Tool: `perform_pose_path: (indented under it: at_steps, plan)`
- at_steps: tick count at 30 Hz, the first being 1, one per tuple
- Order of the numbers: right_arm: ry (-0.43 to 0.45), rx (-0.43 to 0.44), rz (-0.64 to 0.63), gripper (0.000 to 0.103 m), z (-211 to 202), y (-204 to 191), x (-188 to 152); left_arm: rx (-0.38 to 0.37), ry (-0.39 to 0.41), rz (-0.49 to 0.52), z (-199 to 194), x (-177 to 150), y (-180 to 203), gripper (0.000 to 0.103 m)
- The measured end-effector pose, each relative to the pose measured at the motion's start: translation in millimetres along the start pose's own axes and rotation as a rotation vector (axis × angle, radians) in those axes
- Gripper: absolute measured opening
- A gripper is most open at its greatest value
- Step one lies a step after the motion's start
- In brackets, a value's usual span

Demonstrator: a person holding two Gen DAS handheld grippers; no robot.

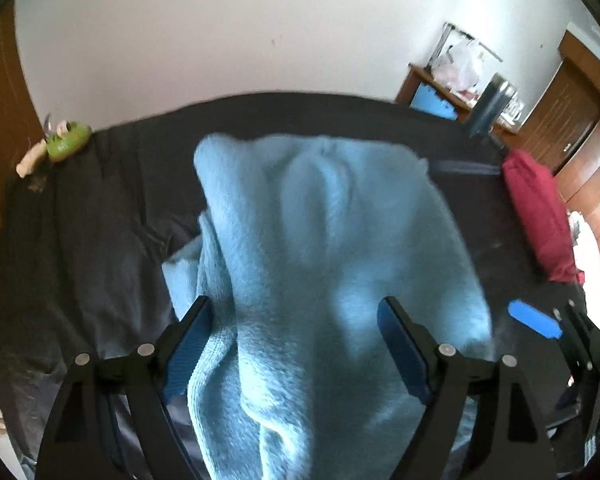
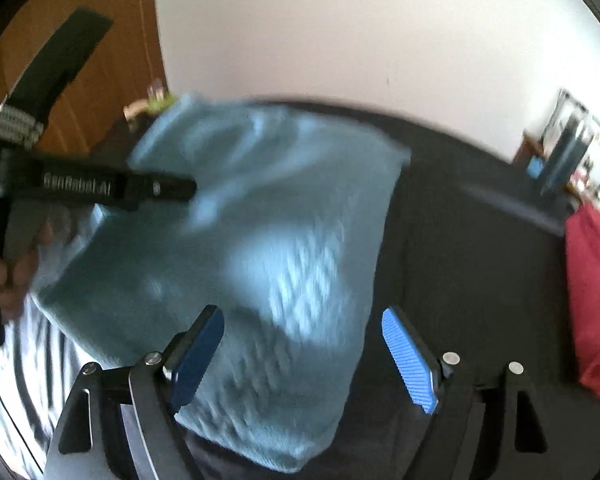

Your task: Fold clothes

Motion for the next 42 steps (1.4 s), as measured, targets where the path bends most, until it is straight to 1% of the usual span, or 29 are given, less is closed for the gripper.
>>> perform_pose_path:
  at_steps: [4, 6, 8, 9, 11, 12, 14, 17, 23, 26, 27, 29, 32, 36, 37, 38, 40, 42]
  plan:
    - [0.005, 0.078, -0.014, 0.082, 5.1, -12.4, 7.1, 0.023, -0.037, -0.015, 11.4, -13.2, -7.5, 0.086]
    - [-0.02, 0.102, -0.046, 0.083, 3.5, -25.6, -6.4, 0.039, -0.056, -0.025, 16.0, -22.6, -16.2, 0.086]
    - [-0.015, 0.083, -0.093, 0.084, 16.3, -26.7, -8.9, 0.063, -0.066, -0.018, 20.0, -33.3, -23.7, 0.086]
    - [-0.018, 0.08, -0.113, 0.085, 17.7, -28.5, -11.8, 0.056, -0.071, -0.037, 22.4, -37.9, -27.1, 0.087]
    - [-0.04, 0.077, -0.148, 0.089, 30.4, -28.8, -20.8, 0.037, -0.079, -0.098, 25.9, -46.2, -35.6, 0.091]
    - [-0.041, 0.073, -0.175, 0.091, 35.5, -31.3, -23.7, 0.031, -0.08, -0.126, 27.2, -48.6, -39.3, 0.095]
    - [-0.036, 0.06, -0.221, 0.097, 44.2, -36.2, -28.9, 0.022, -0.083, -0.176, 29.7, -52.6, -46.1, 0.097]
    - [-0.022, 0.044, -0.237, 0.099, 53.1, -36.8, -36.1, 0.031, -0.085, -0.17, 30.6, -53.1, -46.6, 0.098]
    - [-0.007, 0.07, -0.247, 0.102, 50.9, -32.4, -37.3, 0.042, -0.103, -0.172, 30.2, -51.4, -47.3, 0.101]
    - [-0.005, 0.075, -0.252, 0.102, 47.9, -29.2, -36.1, 0.064, -0.085, -0.161, 19.8, -38.9, -47.4, 0.101]
    - [-0.014, 0.085, -0.241, 0.102, 45.8, -26.7, -33.8, 0.064, -0.07, -0.16, 14.7, -33.3, -47.2, 0.101]
    - [-0.014, 0.095, -0.159, 0.102, 41.1, -8.2, -25.5, 0.03, -0.051, -0.19, 6.3, -21.5, -48.6, 0.101]
    - [-0.013, 0.111, -0.032, 0.102, 34.0, 20.7, -12.5, -0.017, -0.066, -0.268, 4.9, -9.1, -57.6, 0.101]
    - [-0.012, 0.131, 0.137, 0.102, 24.4, 59.2, 5.4, -0.061, -0.148, -0.353, 21.2, -4.3, -67.3, 0.101]
    - [-0.022, 0.133, 0.177, 0.102, 28.8, 69.6, 8.1, -0.071, -0.163, -0.364, 25.0, -5.6, -68.0, 0.101]
    - [-0.029, 0.127, 0.203, 0.102, 22.5, 73.6, 9.6, -0.078, -0.17, -0.364, 27.2, -8.2, -67.3, 0.101]
    - [-0.044, 0.114, 0.249, 0.102, 20.2, 93.7, 6.5, -0.088, -0.181, -0.358, 30.6, -13.7, -65.4, 0.101]
    - [-0.06, 0.125, 0.286, 0.102, 16.5, 107.4, 2.1, -0.096, -0.195, -0.349, 33.3, -18.8, -62.1, 0.101]
Point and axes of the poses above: each gripper's, at about its wrist camera, not at the fingertips, and z roughly the way its jaws point, y to its right, x to its top, the point moved 6 cm from there along z, roughly the way its jaws point, and after that the axes turned 12 degrees about y, right-handed, at the moved point
